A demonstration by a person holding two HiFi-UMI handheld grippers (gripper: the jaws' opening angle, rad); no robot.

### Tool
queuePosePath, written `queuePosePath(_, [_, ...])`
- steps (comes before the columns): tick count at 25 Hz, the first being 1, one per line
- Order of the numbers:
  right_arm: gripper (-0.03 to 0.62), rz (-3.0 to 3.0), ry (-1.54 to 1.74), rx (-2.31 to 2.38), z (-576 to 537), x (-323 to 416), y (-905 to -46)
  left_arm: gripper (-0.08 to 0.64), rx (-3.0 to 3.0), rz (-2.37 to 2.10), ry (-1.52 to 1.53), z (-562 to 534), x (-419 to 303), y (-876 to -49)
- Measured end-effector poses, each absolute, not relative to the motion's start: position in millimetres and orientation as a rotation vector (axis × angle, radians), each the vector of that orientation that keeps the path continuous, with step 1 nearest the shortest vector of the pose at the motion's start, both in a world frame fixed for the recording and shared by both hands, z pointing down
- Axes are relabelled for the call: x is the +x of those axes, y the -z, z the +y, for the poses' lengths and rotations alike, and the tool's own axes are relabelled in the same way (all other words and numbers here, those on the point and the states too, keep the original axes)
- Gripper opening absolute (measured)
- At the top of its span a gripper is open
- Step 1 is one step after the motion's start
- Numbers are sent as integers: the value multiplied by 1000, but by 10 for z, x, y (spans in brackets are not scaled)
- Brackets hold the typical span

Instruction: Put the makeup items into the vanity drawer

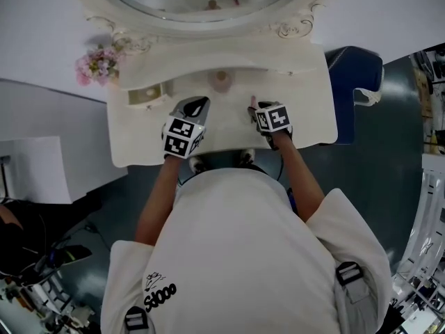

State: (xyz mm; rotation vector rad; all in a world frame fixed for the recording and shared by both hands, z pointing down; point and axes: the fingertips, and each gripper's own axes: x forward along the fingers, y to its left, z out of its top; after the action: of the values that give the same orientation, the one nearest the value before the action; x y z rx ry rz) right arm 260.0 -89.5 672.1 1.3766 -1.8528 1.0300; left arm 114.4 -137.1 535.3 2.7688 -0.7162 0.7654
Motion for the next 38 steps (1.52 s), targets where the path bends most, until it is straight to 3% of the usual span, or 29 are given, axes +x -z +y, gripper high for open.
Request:
queuePosePath(4, [166,-1843,-1068,1355,-868,2618,-6920,18,2778,-699,-803,-1296,1240,-5375])
queuePosePath(11, [49,-1832,-967,1370,-879,2730,-6961,18,2771,-739,-803,-1341,1268,-5381])
queuePosePath(26, [48,-1942,-933,1351,-1025,2572,-6650,18,2737,-800,-751,-1429,1039,-5281])
queuePosePath(38, [48,-2207,-669,1263,-1401,1815,-5784,18,2667,-940,-630,-1596,481,-5211])
